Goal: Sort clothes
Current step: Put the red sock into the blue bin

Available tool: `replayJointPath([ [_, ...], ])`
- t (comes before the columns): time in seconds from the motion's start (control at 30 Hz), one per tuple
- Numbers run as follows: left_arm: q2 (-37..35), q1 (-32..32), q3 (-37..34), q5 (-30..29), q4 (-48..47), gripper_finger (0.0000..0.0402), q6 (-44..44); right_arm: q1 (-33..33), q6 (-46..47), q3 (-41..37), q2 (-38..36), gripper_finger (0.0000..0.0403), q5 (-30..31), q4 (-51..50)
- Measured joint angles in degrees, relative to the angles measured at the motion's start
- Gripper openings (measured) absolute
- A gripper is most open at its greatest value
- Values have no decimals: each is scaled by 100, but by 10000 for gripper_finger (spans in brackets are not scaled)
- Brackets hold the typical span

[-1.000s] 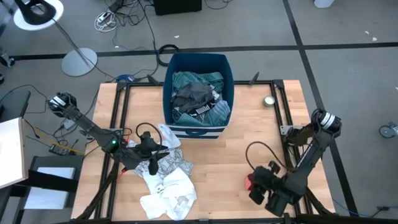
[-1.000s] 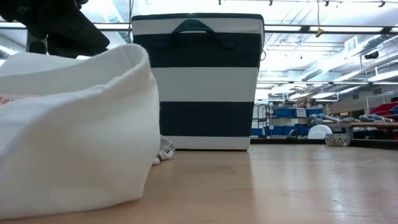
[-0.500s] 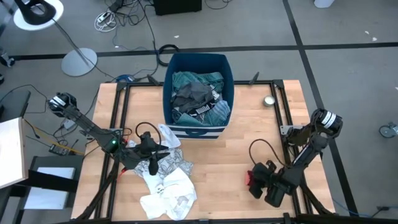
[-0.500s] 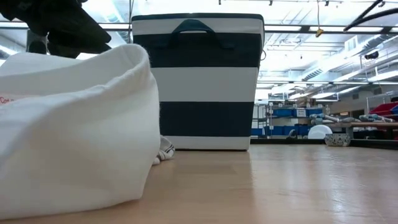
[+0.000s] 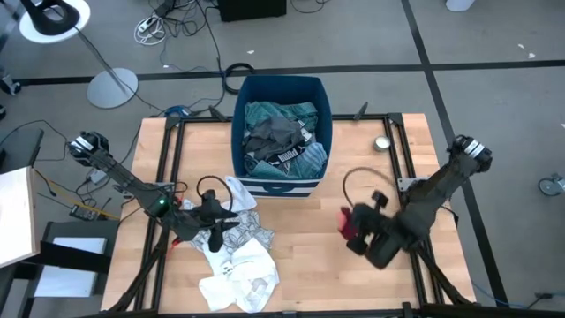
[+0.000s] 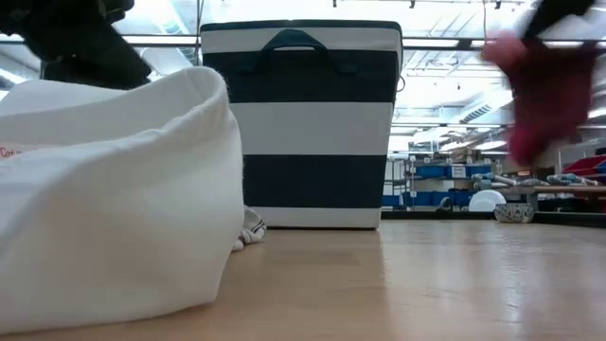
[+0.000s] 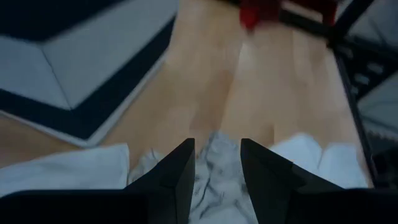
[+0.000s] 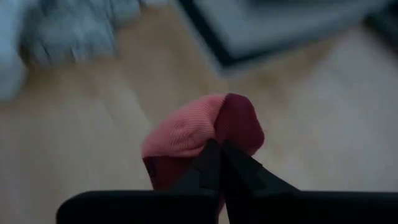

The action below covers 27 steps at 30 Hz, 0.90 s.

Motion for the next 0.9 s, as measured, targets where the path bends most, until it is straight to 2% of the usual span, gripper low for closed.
replayJointPath([
  [0.17, 2, 0, 0, 250, -307, 135, -74, -758, -2217, 1107, -430, 2, 571, 163],
  [0.3, 2, 0, 0, 327, -405, 135, -88, -1486, -4310, 1967, -545, 1, 712, 1018],
  [0.4, 1, 2, 0, 426, -401, 135, -88, -2167, -5743, 2396, -507, 1, 376, 2013],
  [0.5, 2, 0, 0, 720, -369, 135, -90, -2891, -6773, 2559, -470, 2, -302, 2919],
  [0.57, 2, 1, 0, 878, -324, 135, -89, -3406, -7096, 2570, -422, 2, -724, 3470],
  [0.67, 2, 0, 0, 1013, -276, 135, -90, -4123, -7148, 2566, -259, 2, -1132, 3713],
  [0.9, 77, 2, 0, 1130, -327, 135, -90, -5238, -6785, 2559, 628, 13, -2107, 3633],
])
